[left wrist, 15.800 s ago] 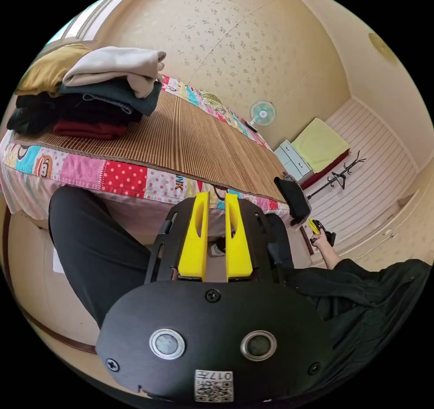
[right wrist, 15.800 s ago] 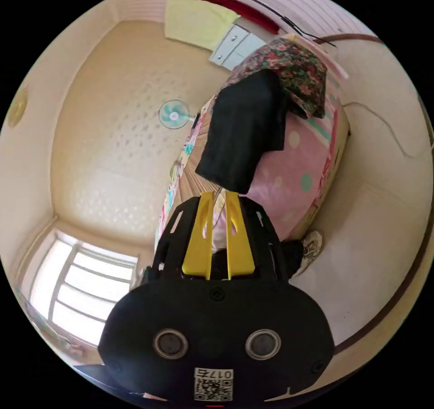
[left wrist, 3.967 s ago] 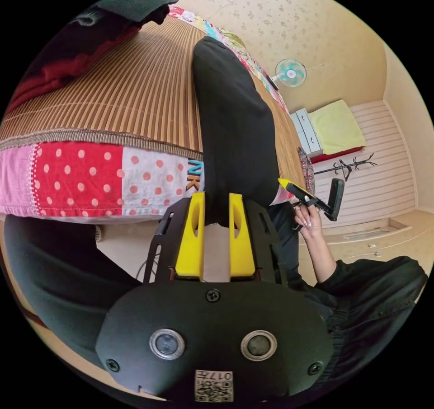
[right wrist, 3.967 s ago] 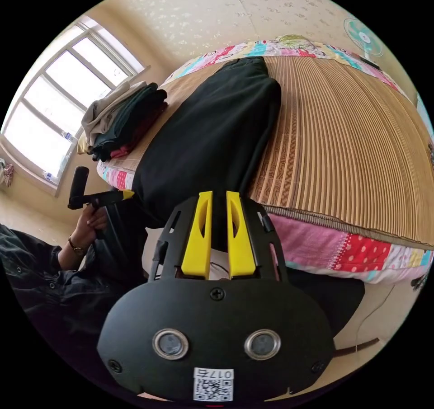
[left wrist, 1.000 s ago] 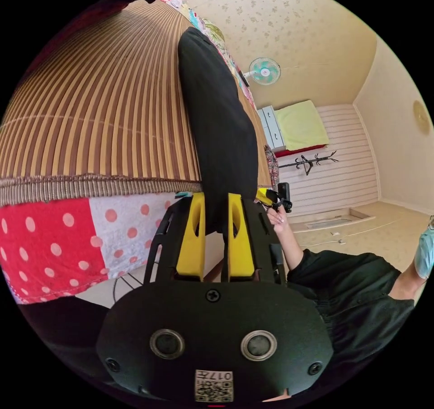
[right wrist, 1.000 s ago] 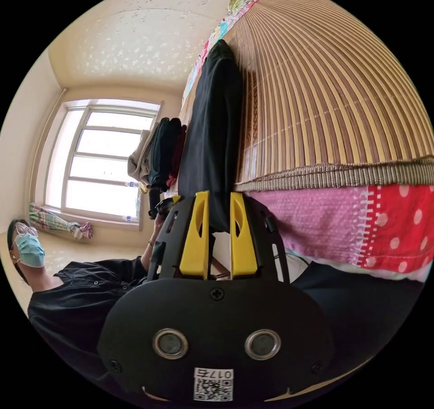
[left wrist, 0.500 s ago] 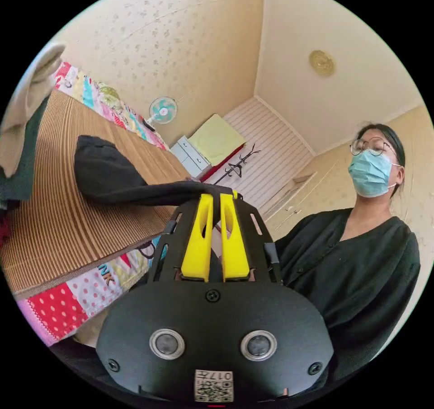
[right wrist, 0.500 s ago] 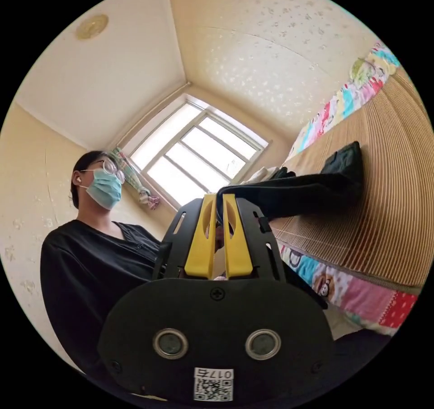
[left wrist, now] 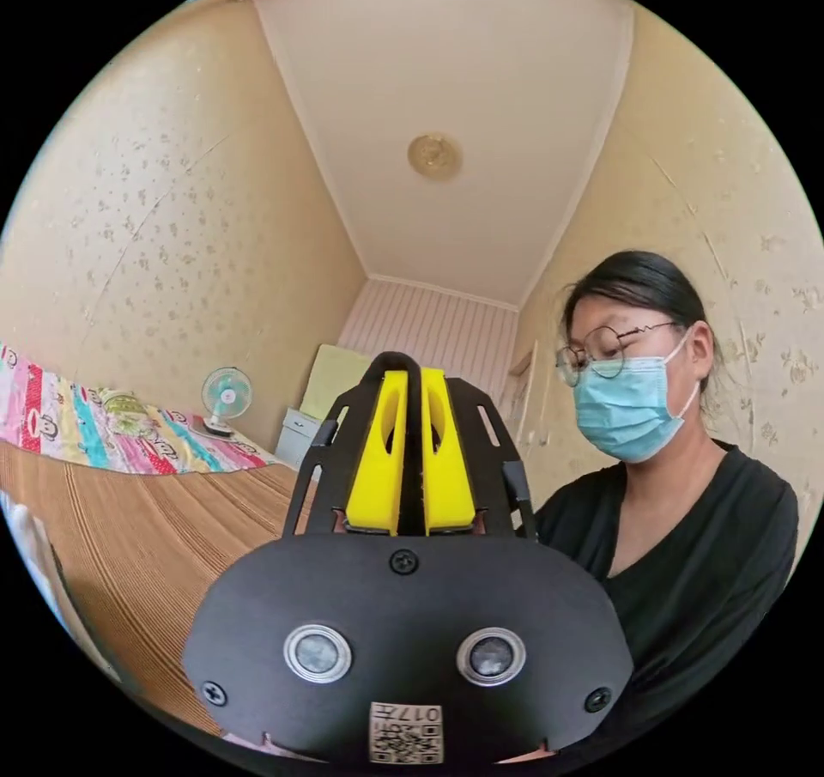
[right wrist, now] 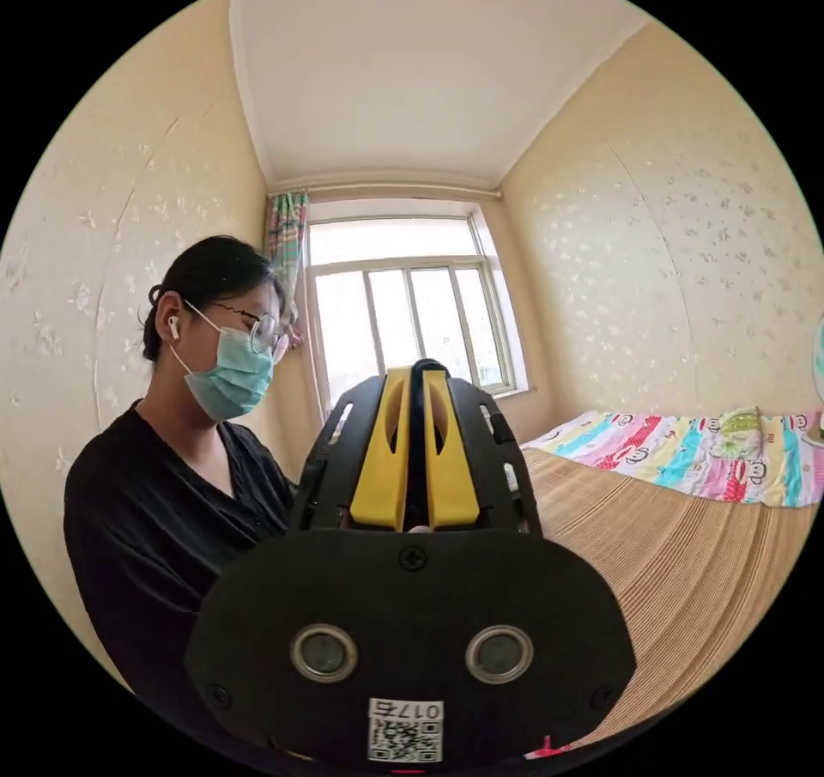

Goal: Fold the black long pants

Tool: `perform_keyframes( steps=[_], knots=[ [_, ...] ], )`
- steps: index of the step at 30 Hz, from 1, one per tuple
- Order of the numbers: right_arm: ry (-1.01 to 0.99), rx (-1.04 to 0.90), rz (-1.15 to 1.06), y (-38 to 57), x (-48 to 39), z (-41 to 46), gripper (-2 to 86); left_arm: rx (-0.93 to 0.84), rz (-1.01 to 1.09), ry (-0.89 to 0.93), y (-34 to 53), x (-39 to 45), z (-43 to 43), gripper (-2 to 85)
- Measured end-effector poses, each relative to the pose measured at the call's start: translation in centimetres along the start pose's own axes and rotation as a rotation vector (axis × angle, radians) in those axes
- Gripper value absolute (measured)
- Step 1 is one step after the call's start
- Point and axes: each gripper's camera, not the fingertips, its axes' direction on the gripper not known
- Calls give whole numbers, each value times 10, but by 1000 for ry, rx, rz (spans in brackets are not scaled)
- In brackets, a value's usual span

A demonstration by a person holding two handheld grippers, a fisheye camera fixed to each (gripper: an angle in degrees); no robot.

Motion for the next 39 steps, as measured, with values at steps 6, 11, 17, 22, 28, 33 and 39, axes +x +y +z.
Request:
perform_keyframes(
  steps=[6,11,17,22,28,33,39],
  knots=[
    [230,-145,186,0,127,69,20,-158,-165,-267,-20,-119,65,16],
    [304,-271,349,28,220,128,22,-301,-259,-446,-15,-184,99,23],
    [204,-366,447,183,217,135,23,-487,-330,-369,121,-193,72,32],
    [100,-476,611,322,181,131,22,-628,-529,-285,253,-168,35,35],
    [393,-818,833,407,173,162,17,-812,-714,-479,318,-181,22,51],
    [444,-759,739,353,176,211,48,-819,-705,-487,297,-200,18,84],
    [424,-787,496,297,167,400,166,-612,-714,-516,275,-196,-16,65]
  ],
)
